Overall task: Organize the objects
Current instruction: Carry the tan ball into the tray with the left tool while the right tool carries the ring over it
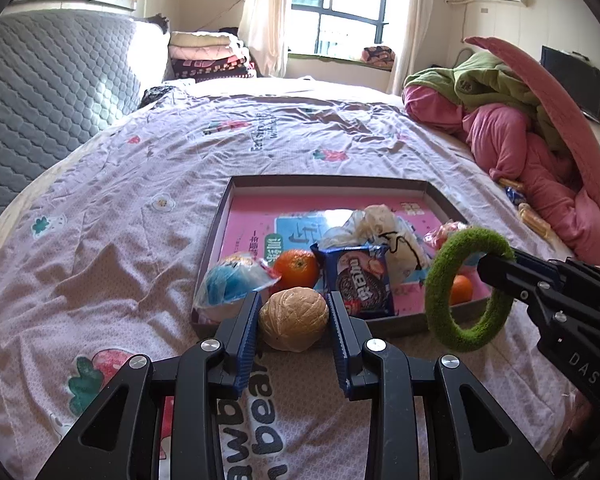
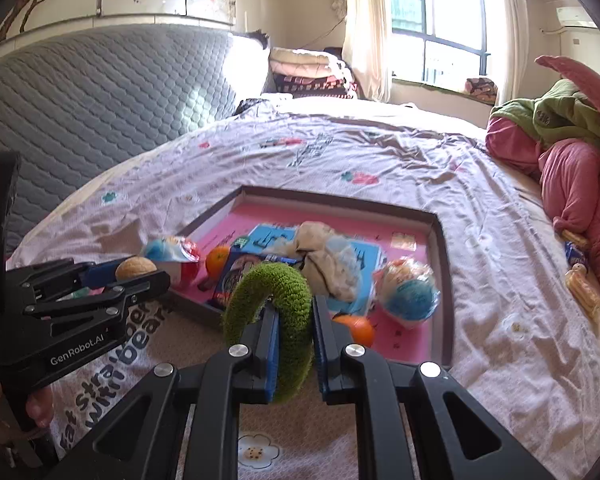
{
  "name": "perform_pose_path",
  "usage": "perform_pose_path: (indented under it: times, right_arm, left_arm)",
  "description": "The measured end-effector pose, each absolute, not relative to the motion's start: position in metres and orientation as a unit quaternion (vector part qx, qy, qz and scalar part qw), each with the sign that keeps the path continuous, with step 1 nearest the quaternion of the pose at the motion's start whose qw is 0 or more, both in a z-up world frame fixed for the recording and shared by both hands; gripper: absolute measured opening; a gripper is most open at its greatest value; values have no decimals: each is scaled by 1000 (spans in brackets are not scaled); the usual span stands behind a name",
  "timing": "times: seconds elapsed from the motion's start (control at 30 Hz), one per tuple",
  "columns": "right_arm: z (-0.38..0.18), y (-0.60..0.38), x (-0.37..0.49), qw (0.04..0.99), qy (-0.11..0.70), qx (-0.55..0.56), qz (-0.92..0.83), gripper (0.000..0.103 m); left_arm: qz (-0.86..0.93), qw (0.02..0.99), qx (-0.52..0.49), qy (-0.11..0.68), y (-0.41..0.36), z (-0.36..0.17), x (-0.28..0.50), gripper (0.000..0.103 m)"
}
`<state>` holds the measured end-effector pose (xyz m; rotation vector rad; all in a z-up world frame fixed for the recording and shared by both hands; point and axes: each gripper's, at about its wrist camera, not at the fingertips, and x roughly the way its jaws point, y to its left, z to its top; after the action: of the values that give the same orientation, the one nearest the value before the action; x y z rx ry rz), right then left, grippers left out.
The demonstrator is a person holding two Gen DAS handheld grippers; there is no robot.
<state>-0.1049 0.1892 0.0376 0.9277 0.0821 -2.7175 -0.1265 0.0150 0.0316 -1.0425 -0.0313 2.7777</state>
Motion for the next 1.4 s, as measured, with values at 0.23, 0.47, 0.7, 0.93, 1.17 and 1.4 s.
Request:
perform_pose_path:
  times: [0.23, 0.47, 0.7, 0.93, 1.17, 1.4]
  right_arm:
    - [54, 202, -104, 122, 24, 290, -949, 15]
    - [63, 213, -110, 116, 8, 276, -954, 15]
    - [63, 219, -122, 110, -17, 269, -957, 15]
    - [54, 216, -137, 112, -30, 277, -954, 15]
    - [37, 214, -152, 115, -49, 302, -945, 15]
    - [27, 210, -159, 116, -51, 314, -941, 15]
  left_arm:
    - [935, 90, -343, -16, 22, 36, -132, 34]
    - [937, 85, -339, -11, 30, 35, -138, 34]
    - [941, 62, -332, -12, 33, 33, -150, 34]
    - [941, 46, -334, -12, 31, 28, -161, 34]
    - [939, 45, -342, -12, 35, 20, -170, 34]
    - [937, 44, -346, -9, 39, 16, -177, 34]
